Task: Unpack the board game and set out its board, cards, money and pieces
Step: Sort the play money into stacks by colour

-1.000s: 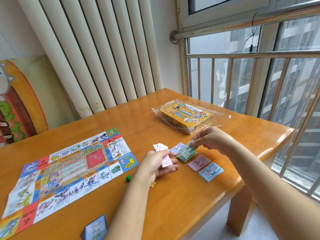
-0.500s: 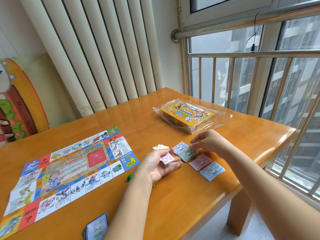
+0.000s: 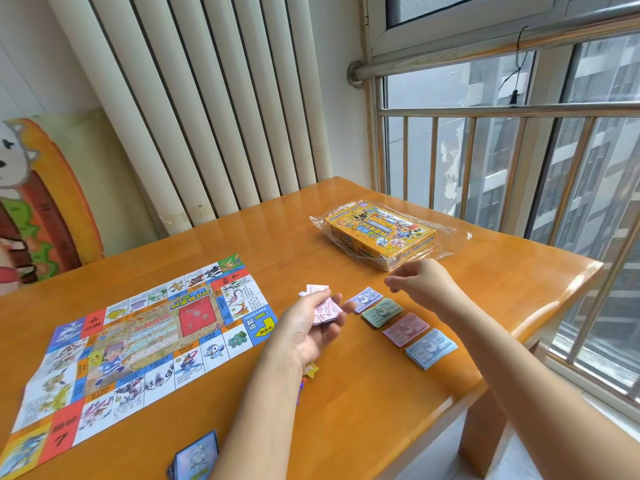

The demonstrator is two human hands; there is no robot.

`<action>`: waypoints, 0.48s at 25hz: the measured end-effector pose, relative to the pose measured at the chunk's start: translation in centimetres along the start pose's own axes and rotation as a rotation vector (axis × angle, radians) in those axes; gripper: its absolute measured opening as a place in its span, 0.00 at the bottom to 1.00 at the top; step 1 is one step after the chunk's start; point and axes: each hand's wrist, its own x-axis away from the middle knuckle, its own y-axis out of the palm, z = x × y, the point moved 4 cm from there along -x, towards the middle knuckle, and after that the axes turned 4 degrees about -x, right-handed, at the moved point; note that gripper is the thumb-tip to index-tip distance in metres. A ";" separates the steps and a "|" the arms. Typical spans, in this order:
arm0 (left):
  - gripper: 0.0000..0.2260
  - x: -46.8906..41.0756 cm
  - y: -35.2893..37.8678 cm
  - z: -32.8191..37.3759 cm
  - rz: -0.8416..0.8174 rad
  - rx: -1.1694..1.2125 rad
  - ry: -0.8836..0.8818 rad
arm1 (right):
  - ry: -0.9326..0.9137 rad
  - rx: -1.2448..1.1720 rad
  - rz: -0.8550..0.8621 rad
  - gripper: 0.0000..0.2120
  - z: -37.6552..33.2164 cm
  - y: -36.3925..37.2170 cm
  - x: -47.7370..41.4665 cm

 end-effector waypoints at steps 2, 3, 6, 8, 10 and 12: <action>0.08 -0.1 -0.2 0.3 0.006 -0.038 0.042 | -0.077 -0.085 -0.027 0.06 -0.8 0.3 0.5; 0.08 -0.1 -0.2 0.5 -0.002 -0.085 0.066 | -0.109 -0.129 -0.045 0.06 -1.2 0.5 0.8; 0.05 0.3 0.3 0.5 -0.096 -0.322 0.117 | -0.179 -0.274 -0.130 0.08 -2.5 1.1 2.1; 0.04 0.9 0.8 0.2 -0.208 -0.501 0.119 | -0.213 -0.320 -0.248 0.07 -3.2 1.6 3.0; 0.04 1.2 1.2 -0.2 -0.297 -0.626 0.105 | -0.237 -0.326 -0.365 0.08 -3.7 2.0 3.7; 0.02 1.6 1.4 -0.4 -0.346 -0.685 0.094 | -0.229 -0.354 -0.401 0.08 -3.6 2.1 4.2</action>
